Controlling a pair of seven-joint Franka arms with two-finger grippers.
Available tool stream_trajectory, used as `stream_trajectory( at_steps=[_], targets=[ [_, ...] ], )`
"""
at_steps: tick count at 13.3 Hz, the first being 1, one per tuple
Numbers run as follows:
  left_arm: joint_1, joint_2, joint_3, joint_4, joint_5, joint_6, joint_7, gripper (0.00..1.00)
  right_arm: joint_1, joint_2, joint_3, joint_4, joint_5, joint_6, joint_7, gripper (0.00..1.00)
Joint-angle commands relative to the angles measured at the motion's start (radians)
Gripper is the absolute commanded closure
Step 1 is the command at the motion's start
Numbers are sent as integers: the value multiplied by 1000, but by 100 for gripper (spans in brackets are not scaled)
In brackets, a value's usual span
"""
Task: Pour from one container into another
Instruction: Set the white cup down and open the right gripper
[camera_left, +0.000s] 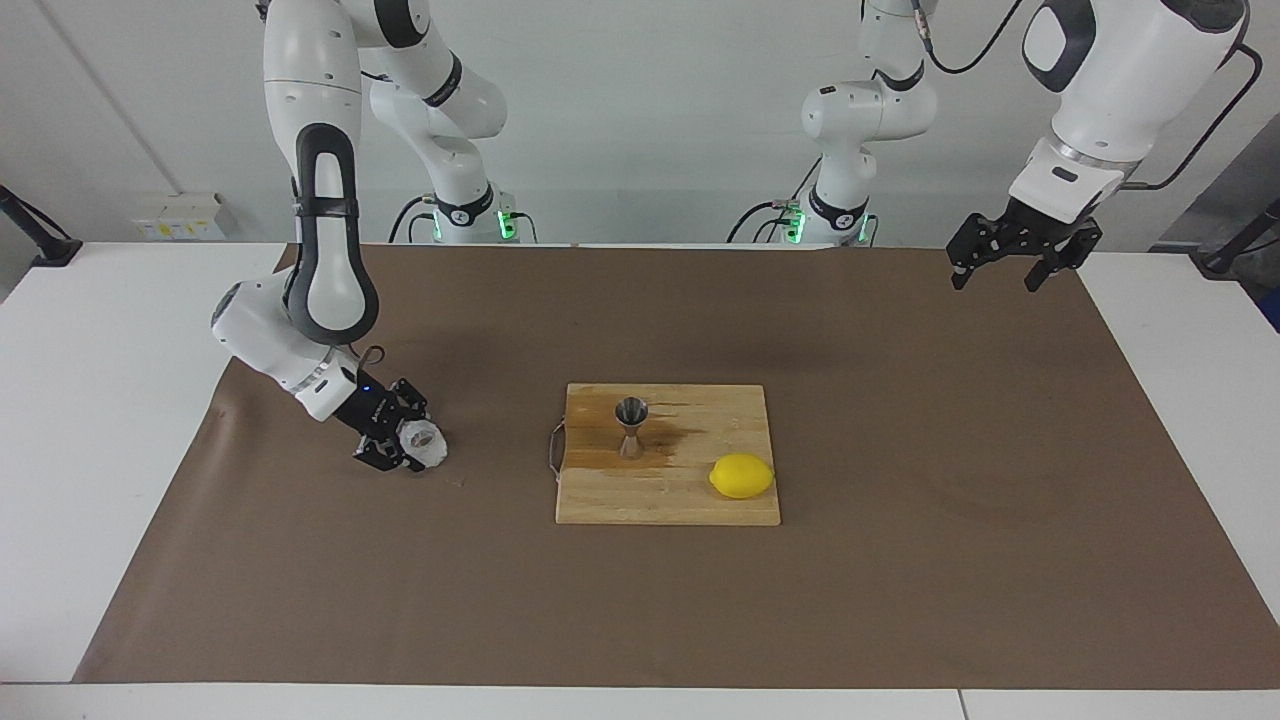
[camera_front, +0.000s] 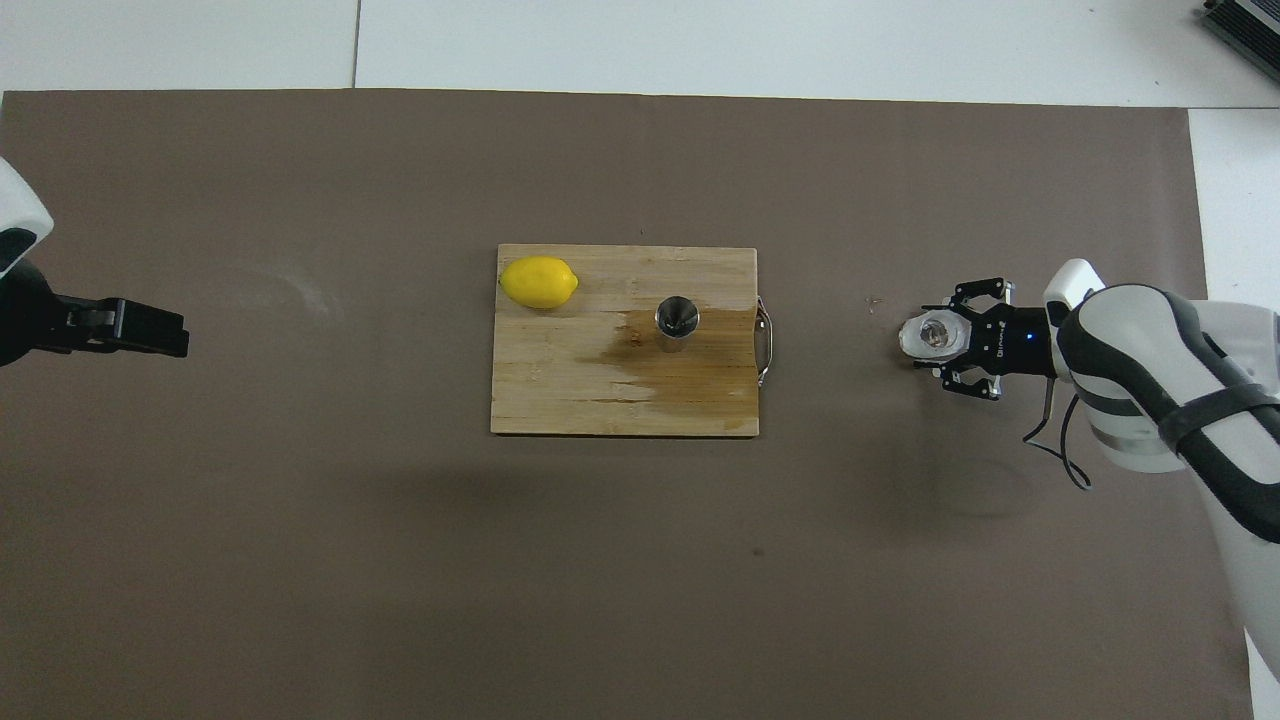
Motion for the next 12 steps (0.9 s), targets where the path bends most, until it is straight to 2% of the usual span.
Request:
stream_trajectory(
  at_steps=[1,3,7,10,12],
  targets=[
    [15,-10,-7,-4,-15,4,-1,0,17,-50,4,-3,-19,9,70,0],
    [16,-10,-7,-2,-15,3,8,0,18,-89,4,-3,-104,-34,197,0],
    [16,-16,-4,-6,-15,-31,-1,0,21,-188,4,-1,-299,-142,572,0],
    [16,-16,-3,-7,-15,-43,-1,0,20,-197,1,-1,-398,-136,772,0],
    [16,-16,-3,-7,-15,-45,-1,0,5,-197,1,2,-497,-149,969,0]
  ],
)
